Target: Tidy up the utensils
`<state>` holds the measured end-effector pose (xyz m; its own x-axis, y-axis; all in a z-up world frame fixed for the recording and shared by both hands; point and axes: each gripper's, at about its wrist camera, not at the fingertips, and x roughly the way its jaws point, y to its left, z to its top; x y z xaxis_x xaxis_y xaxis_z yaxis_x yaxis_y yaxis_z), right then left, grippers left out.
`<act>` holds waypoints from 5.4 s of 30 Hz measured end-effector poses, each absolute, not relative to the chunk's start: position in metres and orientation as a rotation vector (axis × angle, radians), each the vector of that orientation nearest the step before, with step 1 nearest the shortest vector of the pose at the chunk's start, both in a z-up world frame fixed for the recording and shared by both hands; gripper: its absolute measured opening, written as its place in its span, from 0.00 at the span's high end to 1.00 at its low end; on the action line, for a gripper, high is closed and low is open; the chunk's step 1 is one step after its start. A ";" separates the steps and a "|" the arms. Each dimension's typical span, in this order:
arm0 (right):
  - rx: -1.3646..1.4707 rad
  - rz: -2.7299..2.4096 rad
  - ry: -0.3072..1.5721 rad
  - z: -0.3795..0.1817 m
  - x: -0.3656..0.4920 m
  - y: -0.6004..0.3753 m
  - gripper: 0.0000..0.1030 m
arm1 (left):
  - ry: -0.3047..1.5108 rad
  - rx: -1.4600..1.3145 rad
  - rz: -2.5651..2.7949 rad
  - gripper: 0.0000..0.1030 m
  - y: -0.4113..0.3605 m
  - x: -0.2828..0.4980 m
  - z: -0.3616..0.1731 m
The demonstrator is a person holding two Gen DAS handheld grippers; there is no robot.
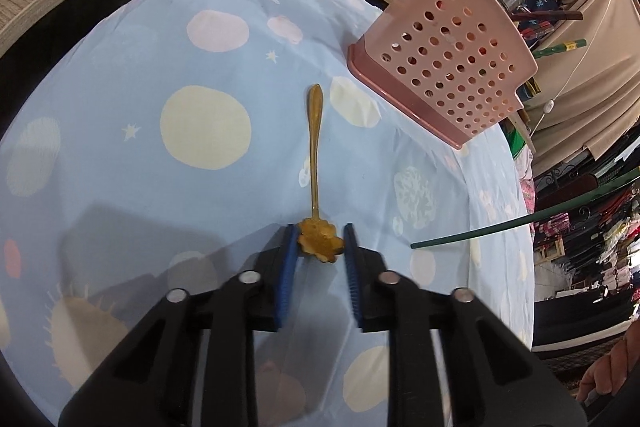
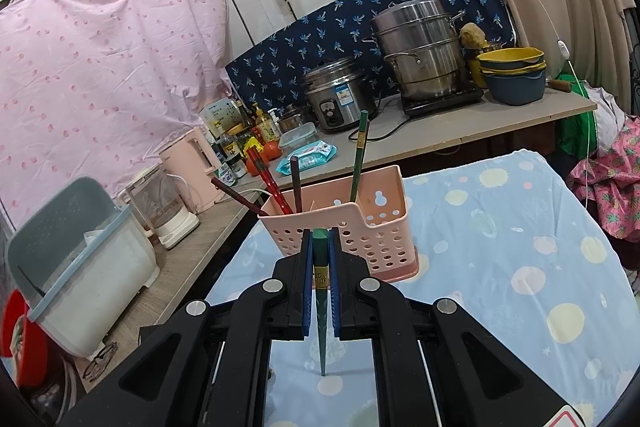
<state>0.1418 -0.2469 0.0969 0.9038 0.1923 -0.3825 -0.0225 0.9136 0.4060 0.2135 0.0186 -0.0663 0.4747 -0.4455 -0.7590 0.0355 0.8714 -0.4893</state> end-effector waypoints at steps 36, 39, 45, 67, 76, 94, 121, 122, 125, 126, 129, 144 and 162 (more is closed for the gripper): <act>0.363 0.171 0.377 0.126 0.130 -0.225 0.93 | 0.944 -0.036 -0.415 0.99 -0.014 0.140 0.003; 0.367 0.178 0.403 0.118 0.124 -0.223 0.93 | 0.925 -0.068 -0.404 0.99 -0.007 0.143 0.013; 0.377 0.187 0.437 0.109 0.109 -0.221 0.93 | 0.879 -0.107 -0.395 0.99 0.002 0.149 0.035; 0.327 0.144 0.327 0.156 0.130 -0.238 0.93 | 0.770 0.028 -0.358 0.98 -0.007 0.177 0.070; 0.342 0.136 0.314 0.157 0.134 -0.241 0.93 | 0.769 0.027 -0.337 0.98 -0.002 0.187 0.075; 0.281 0.028 0.129 0.249 0.207 -0.281 0.93 | 0.624 0.260 -0.256 0.98 -0.056 0.284 0.164; 0.238 0.058 0.368 0.156 0.271 -0.258 0.49 | 0.645 0.074 -0.250 0.39 -0.051 0.307 0.129; 0.233 0.054 0.374 0.153 0.265 -0.258 0.48 | 0.636 0.056 -0.249 0.36 -0.050 0.304 0.131; 0.217 0.044 0.410 0.143 0.253 -0.259 0.47 | 0.620 0.033 -0.242 0.33 -0.047 0.296 0.133; 0.216 0.044 0.423 0.140 0.250 -0.259 0.46 | 0.622 0.026 -0.244 0.33 -0.047 0.294 0.132; 0.229 0.048 0.462 0.128 0.238 -0.260 0.44 | 0.629 0.015 -0.236 0.33 -0.045 0.289 0.129; 0.218 0.027 0.554 0.104 0.196 -0.251 0.37 | 0.637 0.035 -0.200 0.25 -0.042 0.257 0.115; 0.138 -0.038 0.612 0.097 0.161 -0.235 0.17 | 0.637 0.042 -0.162 0.09 -0.033 0.227 0.107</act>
